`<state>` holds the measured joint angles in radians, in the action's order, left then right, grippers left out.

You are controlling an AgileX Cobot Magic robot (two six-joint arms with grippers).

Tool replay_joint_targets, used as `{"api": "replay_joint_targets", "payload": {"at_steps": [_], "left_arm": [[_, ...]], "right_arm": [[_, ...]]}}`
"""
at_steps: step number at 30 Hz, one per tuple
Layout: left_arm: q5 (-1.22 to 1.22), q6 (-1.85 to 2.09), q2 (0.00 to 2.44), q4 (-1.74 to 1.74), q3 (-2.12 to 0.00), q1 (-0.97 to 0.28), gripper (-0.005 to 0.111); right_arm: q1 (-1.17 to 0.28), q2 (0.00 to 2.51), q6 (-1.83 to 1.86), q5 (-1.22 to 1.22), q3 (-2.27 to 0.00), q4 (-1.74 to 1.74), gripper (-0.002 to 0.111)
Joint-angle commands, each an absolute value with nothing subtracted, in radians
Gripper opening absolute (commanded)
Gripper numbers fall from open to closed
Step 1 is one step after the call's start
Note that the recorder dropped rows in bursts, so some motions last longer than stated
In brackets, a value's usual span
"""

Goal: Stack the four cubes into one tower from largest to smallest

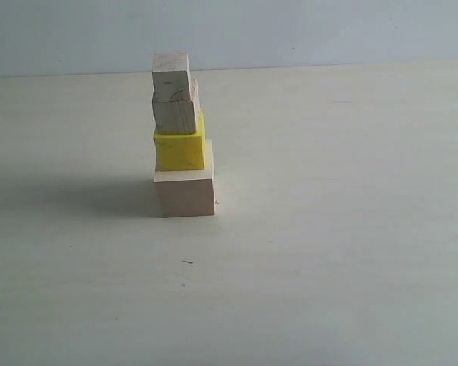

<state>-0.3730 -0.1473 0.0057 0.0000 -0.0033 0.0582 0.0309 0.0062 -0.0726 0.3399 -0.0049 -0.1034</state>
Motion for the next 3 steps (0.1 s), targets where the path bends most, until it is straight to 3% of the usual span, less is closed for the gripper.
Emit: {"api": "replay_joint_targets", "payload": {"at_steps": [1,3], "left_arm": [[-0.369,-0.149,0.0,-0.006,0.0,0.059,0.0],[-0.369,-0.149,0.0,-0.006,0.0,0.059,0.0]], "right_arm": [[0.035,0.0,-0.065,0.334,0.0,-0.112,0.0],[0.035,0.0,-0.065,0.334,0.0,-0.112,0.0]]}}
